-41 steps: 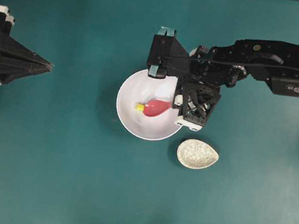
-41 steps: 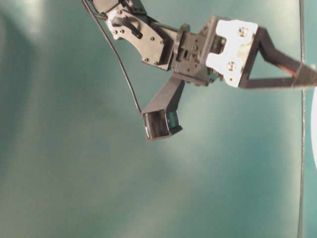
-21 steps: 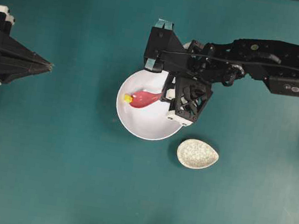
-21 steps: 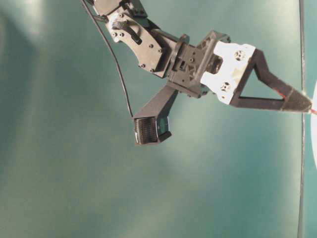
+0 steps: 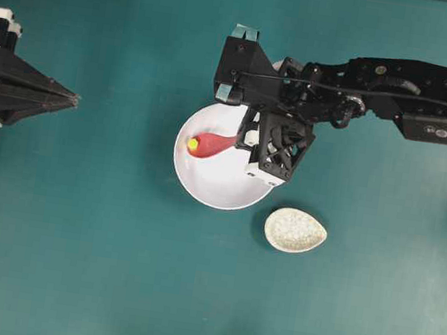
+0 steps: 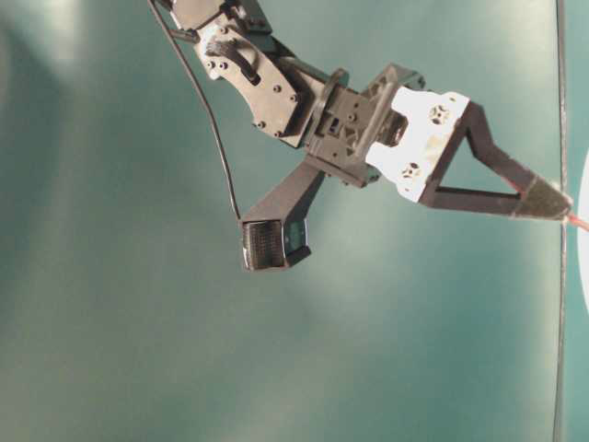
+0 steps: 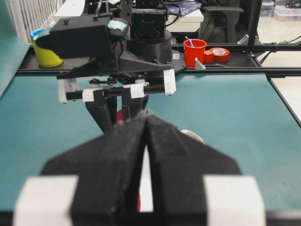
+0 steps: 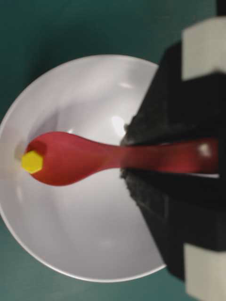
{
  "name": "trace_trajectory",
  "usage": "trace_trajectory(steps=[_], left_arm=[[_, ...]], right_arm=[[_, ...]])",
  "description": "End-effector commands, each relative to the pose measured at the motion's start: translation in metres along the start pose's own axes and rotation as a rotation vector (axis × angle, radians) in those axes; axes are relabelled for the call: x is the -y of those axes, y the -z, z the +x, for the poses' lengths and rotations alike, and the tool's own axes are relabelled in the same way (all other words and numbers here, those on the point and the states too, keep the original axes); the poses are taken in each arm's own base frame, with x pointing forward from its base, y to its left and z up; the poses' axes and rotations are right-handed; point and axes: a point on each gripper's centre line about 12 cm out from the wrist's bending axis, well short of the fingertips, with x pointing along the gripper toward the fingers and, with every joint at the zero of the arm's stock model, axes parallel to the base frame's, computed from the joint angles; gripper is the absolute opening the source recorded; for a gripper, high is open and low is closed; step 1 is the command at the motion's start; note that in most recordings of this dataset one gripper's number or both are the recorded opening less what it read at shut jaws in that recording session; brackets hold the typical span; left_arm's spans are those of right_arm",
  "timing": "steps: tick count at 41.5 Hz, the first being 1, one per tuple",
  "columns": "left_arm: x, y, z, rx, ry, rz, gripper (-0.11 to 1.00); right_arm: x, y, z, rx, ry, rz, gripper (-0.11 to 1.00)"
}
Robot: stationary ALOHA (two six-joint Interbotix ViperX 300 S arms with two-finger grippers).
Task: Scoop the yellow hexagonal prism block from the bowl with a spoon using the right arm.
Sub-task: 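Push the spoon bowl under the yellow block inside the bowl, then lift the spoon with the yellow block up and out of the bowl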
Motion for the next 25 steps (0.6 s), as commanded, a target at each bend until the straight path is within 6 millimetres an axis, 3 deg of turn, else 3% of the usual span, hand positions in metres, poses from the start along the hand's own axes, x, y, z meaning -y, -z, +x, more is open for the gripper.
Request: trace_trajectory(steps=[1,13,25], left_arm=[[0.000,-0.004,0.002,0.012,0.002,0.001,0.00],[0.000,-0.004,0.002,0.012,0.001,0.003,0.00],[0.000,-0.004,0.002,0.012,0.001,0.003,0.00]], right_arm=[[-0.004,-0.016,-0.019,0.077,-0.001,-0.008,0.22],[-0.007,-0.017,-0.034,0.112,-0.007,-0.005,0.22],[-0.018,-0.019,-0.106,0.377,-0.006,-0.018,0.22]])
